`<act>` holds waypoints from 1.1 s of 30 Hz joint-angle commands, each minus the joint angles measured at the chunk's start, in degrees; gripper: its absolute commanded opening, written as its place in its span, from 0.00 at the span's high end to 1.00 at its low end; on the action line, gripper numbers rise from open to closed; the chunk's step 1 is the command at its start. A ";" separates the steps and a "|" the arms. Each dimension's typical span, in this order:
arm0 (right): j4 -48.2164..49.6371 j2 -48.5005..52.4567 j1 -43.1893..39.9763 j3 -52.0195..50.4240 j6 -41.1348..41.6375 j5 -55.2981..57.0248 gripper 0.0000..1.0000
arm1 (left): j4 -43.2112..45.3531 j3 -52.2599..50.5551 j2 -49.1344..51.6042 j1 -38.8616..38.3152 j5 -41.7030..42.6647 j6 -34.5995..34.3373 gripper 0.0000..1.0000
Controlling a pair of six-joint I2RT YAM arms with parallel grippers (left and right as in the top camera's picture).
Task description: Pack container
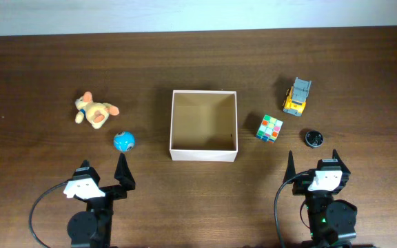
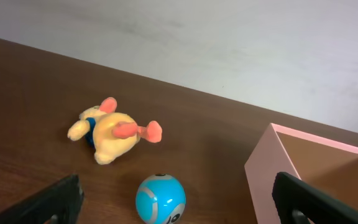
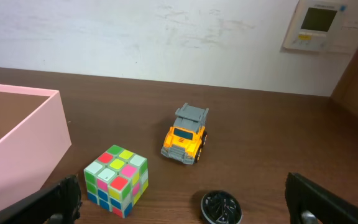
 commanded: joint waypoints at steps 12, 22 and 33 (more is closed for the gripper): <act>0.09 -0.61 -0.26 -0.61 -0.42 -0.48 0.01 | 0.17 -0.37 -0.50 0.31 0.83 0.94 0.01; 0.07 -0.61 -0.15 -0.61 -0.37 -0.79 0.01 | 0.17 -0.37 -0.50 0.31 0.83 0.94 0.01; -3.74 0.50 -0.15 5.40 6.58 -10.21 0.01 | 0.17 -0.37 -0.50 0.31 0.83 0.94 0.01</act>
